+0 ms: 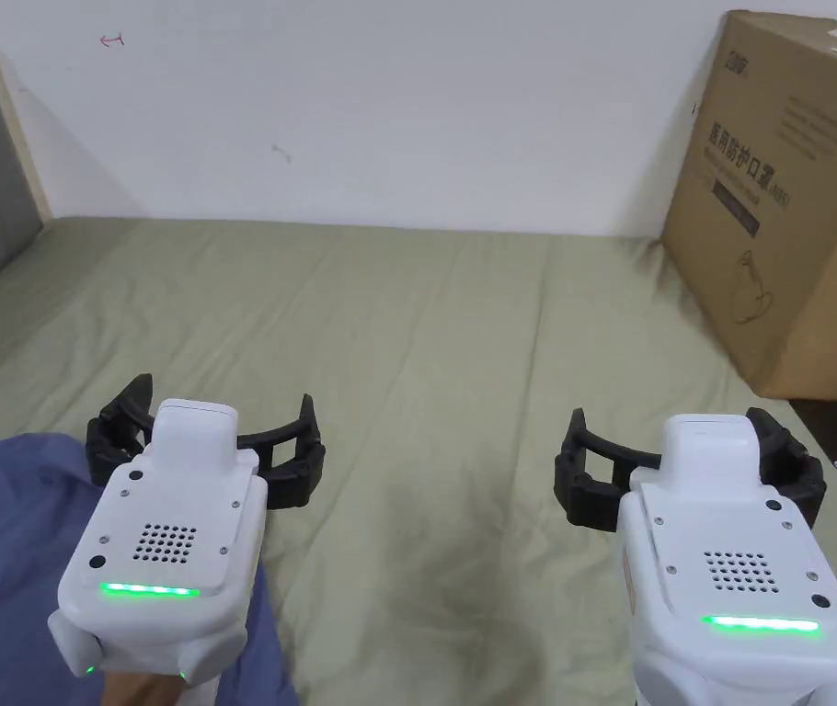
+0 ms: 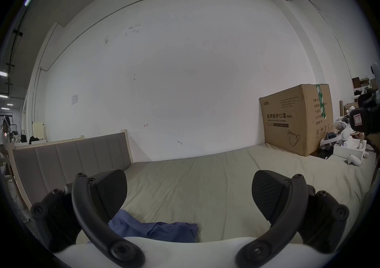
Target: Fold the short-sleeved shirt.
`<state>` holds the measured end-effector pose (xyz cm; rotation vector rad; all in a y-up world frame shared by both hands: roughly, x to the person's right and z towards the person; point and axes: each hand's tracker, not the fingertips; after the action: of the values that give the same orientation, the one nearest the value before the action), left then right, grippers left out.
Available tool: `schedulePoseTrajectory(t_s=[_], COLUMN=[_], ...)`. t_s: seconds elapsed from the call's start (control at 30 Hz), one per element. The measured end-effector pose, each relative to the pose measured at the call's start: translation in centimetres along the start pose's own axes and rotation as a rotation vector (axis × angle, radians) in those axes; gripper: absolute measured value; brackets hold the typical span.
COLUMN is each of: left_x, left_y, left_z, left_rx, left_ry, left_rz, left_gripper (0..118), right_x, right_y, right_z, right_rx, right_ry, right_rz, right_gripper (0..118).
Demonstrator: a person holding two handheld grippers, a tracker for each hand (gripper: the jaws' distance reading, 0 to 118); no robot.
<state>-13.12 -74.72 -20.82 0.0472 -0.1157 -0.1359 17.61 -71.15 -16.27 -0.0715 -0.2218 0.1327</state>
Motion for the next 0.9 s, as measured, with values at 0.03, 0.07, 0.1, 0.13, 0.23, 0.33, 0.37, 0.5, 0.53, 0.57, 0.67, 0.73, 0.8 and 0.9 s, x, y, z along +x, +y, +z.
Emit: schedulePoseTrajectory(t_s=[0.03, 0.07, 0.1, 0.13, 0.23, 0.33, 0.37, 0.5, 0.53, 0.57, 0.67, 0.73, 0.8, 0.9], left_x=[-0.01, 0.00, -0.04, -0.04, -0.01, 0.00, 0.04, 0.04, 0.01, -0.01, 0.02, -0.05, -0.08, -0.09], left_y=[-0.03, 0.01, -0.01, -0.03, -0.06, -0.12, -0.12, -0.09, -0.08, -0.09, -0.02, -0.01, -0.01, 0.05], left_z=[0.02, 0.02, 0.02, 0.00, -0.05, -0.07, -0.09, -0.03, -0.05, -0.07, 0.02, 0.04, 0.05, 0.12], left_rx=[0.002, 0.001, 0.001, -0.001, -0.006, -0.003, -0.003, 0.000, -0.002, -0.004, -0.001, 0.000, 0.000, 0.002], left_ry=[0.002, 0.002, 0.000, -0.001, 0.003, 0.004, 0.001, 0.003, 0.002, 0.002, 0.005, 0.006, 0.009, 0.013], left_rz=[0.000, 0.002, 0.005, 0.003, 0.000, -0.002, -0.005, -0.008, -0.006, -0.006, -0.009, -0.006, -0.005, -0.004], left_gripper=[118, 118, 118, 118, 118, 118, 118, 118, 118, 118, 118, 118, 118, 118], right_x=[-0.01, -0.01, 0.01, 0.00, 0.08, 0.14, 0.18, 0.21, 0.21, 0.19, 0.14, 0.11, 0.10, 0.10], right_y=[0.01, 0.00, 0.03, 0.04, 0.01, -0.02, 0.00, 0.04, 0.04, 0.03, 0.08, 0.06, 0.09, 0.07], right_z=[0.00, 0.00, 0.01, 0.00, -0.03, -0.02, -0.02, -0.04, -0.04, -0.03, 0.03, 0.07, 0.07, 0.08], right_rx=[0.000, 0.000, 0.000, -0.002, 0.000, 0.001, 0.001, 0.003, 0.004, 0.005, 0.004, 0.005, 0.004, 0.002], right_ry=[0.001, 0.003, 0.003, 0.001, -0.001, -0.001, -0.001, 0.001, 0.001, 0.002, 0.002, 0.004, 0.004, 0.008], right_rz=[0.000, -0.001, -0.002, -0.002, -0.004, -0.006, -0.006, -0.004, -0.003, -0.003, -0.001, -0.001, -0.001, -0.003], right_gripper=[118, 118, 118, 118, 118, 118, 118, 118, 118, 118, 118, 118, 118, 118])
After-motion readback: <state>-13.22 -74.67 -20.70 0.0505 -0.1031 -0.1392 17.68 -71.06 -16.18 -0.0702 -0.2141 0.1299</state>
